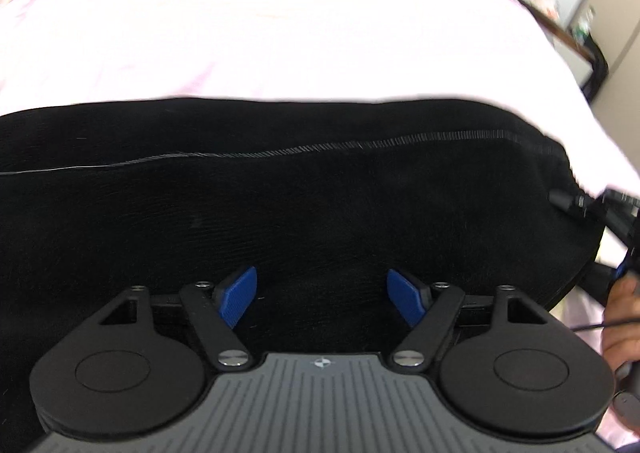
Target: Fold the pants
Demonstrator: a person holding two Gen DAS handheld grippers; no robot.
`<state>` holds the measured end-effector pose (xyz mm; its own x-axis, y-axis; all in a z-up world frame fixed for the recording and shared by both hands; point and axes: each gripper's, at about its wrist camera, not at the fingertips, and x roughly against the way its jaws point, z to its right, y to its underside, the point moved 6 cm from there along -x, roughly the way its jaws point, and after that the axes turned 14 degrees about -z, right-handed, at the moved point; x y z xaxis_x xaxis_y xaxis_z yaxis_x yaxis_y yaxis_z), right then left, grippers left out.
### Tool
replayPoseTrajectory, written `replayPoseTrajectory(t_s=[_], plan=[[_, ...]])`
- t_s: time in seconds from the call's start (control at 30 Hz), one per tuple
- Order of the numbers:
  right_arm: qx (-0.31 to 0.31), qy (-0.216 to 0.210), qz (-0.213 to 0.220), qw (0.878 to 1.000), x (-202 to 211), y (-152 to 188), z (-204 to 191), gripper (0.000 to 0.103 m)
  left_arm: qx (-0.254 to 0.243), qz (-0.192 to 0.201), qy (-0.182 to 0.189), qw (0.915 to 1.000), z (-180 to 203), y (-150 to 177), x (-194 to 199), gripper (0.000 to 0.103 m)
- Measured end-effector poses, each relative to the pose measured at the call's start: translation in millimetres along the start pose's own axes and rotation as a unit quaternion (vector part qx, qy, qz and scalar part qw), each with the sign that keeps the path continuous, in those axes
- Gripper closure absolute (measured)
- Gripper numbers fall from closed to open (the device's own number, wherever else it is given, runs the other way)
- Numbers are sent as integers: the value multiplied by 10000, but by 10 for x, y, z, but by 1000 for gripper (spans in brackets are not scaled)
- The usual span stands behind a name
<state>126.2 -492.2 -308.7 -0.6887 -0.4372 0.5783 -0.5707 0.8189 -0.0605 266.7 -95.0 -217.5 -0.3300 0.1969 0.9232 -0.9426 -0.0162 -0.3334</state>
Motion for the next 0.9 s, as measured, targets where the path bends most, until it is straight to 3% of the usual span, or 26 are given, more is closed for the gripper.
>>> replayPoseTrajectory(t_s=[0.13, 0.23, 0.33, 0.4, 0.43, 0.5, 0.6, 0.67, 0.73, 0.77, 0.83, 0.87, 0.9], plan=[[-366, -292, 15, 9989, 62, -17, 91, 84, 429, 263, -67, 9987, -263, 196, 245, 16], [-157, -251, 113, 9995, 78, -8, 4, 88, 698, 62, -37, 9975, -481, 347, 241, 19], [741, 119, 470, 9961, 176, 61, -287, 89, 432, -28, -70, 9990, -532, 433, 132, 19], [1794, 360, 850, 9794, 288, 205, -699, 89, 391, -40, -89, 9992, -555, 461, 112, 18], [2409, 433, 1054, 9638, 349, 324, -946, 89, 429, -59, -55, 9990, -561, 469, 112, 18], [3561, 485, 1423, 9223, 432, 654, -1416, 90, 613, -116, 123, 9980, -617, 443, 152, 18], [5041, 461, 1639, 8467, 379, 1341, -1998, 90, 934, -4, 541, 9942, -739, 493, 342, 21], [5974, 612, 1675, 7819, 215, 1835, -2230, 90, 1190, 171, 695, 9903, -909, 570, 540, 22], [6781, 778, 1654, 7119, 2, 2321, -2308, 90, 1379, 403, 690, 9872, -1133, 673, 761, 21], [7088, 845, 1573, 6824, -139, 2530, -2303, 90, 1477, 494, 647, 9857, -1272, 736, 866, 19], [7616, 1041, 1257, 6272, -496, 2893, -2216, 90, 1711, 589, 542, 9820, -1555, 870, 1030, 18], [7861, 1200, 1056, 5970, -683, 3059, -2127, 90, 1845, 585, 478, 9799, -1571, 782, 1088, 18], [8132, 1418, 797, 5588, -907, 3229, -1998, 89, 1976, 572, 422, 9777, -1714, 847, 1139, 18]])
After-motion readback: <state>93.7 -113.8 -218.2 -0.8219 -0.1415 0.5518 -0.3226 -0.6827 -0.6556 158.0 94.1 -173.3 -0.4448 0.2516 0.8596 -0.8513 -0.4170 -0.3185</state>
